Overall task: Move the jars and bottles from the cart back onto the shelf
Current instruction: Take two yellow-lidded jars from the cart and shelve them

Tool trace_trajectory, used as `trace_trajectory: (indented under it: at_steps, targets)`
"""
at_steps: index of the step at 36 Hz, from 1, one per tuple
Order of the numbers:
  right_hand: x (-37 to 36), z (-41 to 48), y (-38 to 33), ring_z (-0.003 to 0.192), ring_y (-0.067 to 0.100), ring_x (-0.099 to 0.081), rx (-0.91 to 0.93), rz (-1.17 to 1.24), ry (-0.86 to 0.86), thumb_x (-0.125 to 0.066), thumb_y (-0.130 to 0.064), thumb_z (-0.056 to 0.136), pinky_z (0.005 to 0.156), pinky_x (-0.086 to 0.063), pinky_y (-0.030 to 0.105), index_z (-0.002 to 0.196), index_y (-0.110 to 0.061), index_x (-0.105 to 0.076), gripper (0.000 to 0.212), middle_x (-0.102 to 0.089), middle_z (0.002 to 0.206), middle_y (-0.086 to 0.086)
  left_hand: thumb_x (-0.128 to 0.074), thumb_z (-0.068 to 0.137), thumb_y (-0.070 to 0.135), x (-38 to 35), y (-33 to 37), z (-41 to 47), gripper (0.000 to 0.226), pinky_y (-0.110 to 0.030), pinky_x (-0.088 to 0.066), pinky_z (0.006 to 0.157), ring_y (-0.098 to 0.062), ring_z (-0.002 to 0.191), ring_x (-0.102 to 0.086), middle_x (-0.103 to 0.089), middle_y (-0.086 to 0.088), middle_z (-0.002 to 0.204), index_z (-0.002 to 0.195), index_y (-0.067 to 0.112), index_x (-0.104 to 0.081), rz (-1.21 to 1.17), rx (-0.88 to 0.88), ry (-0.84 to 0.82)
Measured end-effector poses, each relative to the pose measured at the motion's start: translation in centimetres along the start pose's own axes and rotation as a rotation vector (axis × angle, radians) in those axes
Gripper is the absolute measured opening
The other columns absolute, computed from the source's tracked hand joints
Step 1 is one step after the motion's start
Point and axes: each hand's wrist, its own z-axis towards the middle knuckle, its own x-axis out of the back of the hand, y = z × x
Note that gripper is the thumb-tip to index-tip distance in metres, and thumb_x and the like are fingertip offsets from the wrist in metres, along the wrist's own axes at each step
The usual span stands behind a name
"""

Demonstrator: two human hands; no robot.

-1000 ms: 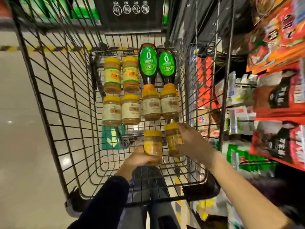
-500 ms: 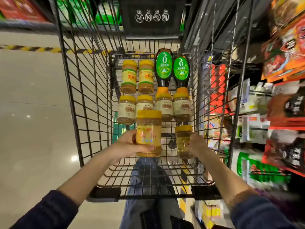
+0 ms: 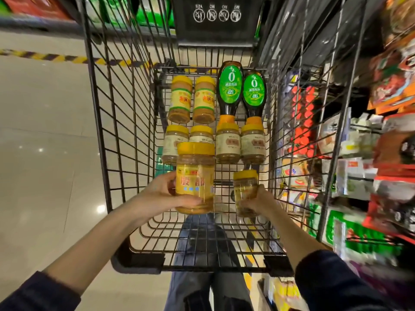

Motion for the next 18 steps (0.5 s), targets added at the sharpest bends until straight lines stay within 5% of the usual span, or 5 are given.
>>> trace_trajectory:
  at_steps: [6,12,18]
  targets:
    - [-0.4,0.7,0.0,0.11,0.025,-0.055,-0.012,0.106,0.011,-0.088,-0.032,0.056,0.093,-0.046,0.037,0.121,-0.013,-0.048,0.079,-0.06,0.116,0.006,-0.087,0.055,0.036,0.4,0.3,-0.2,0.062,-0.015,-0.052,0.074,-0.005,0.096,-0.066,-0.072,0.008,0.103,0.11,0.025,-0.062,-0.002,-0.032,0.029]
    - [0.4,0.0,-0.3,0.089,0.015,-0.053,0.013,0.171,-0.017,-0.085,-0.03,0.062,0.081,-0.045,0.027,0.107,-0.011,-0.059,0.056,-0.06,0.095,0.002,-0.085,0.056,0.031,0.9,1.2,-1.1,0.063,-0.015,-0.051,0.075,-0.005,0.096,-0.066,-0.072,0.005,0.105,0.114,0.024,-0.061,-0.001,-0.056,0.07]
    - [2.3,-2.9,-1.7,0.1,0.018,-0.064,0.181,0.278,-0.142,-0.088,-0.036,0.053,0.097,-0.047,0.035,0.101,-0.022,-0.067,0.054,-0.07,0.101,-0.002,-0.085,0.057,0.025,0.9,3.1,-3.2,0.063,-0.022,-0.054,0.08,-0.008,0.096,-0.067,-0.072,0.001,0.105,0.114,0.019,-0.06,-0.019,-0.119,0.11]
